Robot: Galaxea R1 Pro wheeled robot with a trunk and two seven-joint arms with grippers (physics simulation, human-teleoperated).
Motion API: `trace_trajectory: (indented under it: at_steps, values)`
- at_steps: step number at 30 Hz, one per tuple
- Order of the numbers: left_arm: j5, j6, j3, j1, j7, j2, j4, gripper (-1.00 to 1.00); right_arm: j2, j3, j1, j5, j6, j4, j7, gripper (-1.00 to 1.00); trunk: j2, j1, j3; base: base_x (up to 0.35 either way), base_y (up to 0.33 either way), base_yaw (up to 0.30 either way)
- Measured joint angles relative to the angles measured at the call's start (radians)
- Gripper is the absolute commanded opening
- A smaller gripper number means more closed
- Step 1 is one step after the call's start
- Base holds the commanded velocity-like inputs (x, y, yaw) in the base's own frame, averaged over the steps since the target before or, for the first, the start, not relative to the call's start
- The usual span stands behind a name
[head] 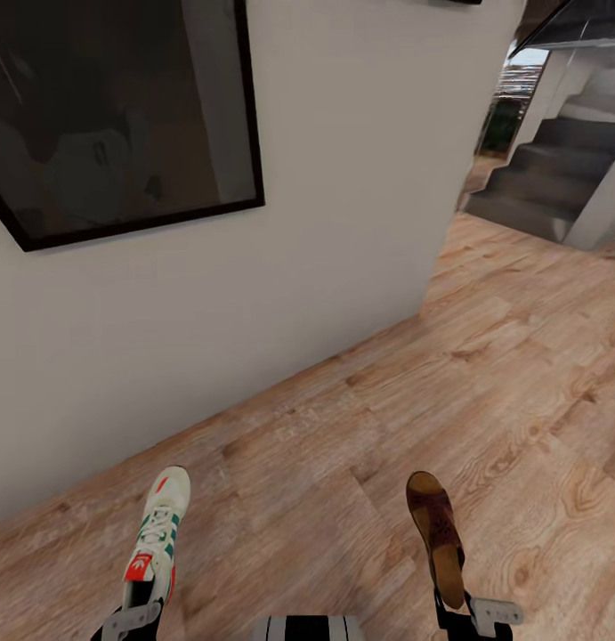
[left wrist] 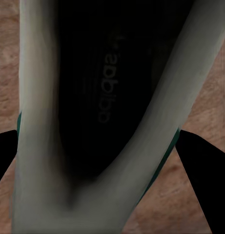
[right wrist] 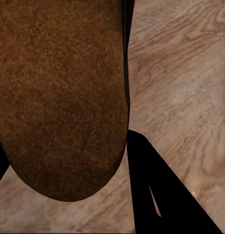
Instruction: Pick up the two gym shoes and the two sandals from the corridor floor and place them onto the hallstand (shoe rack) in the corridor, making sure they are on the rack and not on the floor. Arrange them so the two gym shoes are next to each other and the two sandals are next to each other.
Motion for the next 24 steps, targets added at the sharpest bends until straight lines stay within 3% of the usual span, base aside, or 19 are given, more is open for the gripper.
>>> trace_trajectory:
  at_steps: [12, 24]
  values:
    - [0.000, -0.005, -0.001, 0.000, 0.000, 0.000, 0.003, -1.00, 0.005, 0.001, 0.000, -0.002, 0.001, 0.021, 0.001, -1.00, 0.003, -0.005, 0.060, 0.000, 0.000, -0.196]
    - [0.000, -0.006, -0.001, 0.000, 0.000, -0.003, 0.003, -1.00, 0.016, 0.000, 0.000, -0.002, 0.000, 0.022, -0.001, -1.00, 0.087, -0.051, 0.098, 0.000, 0.000, -0.160]
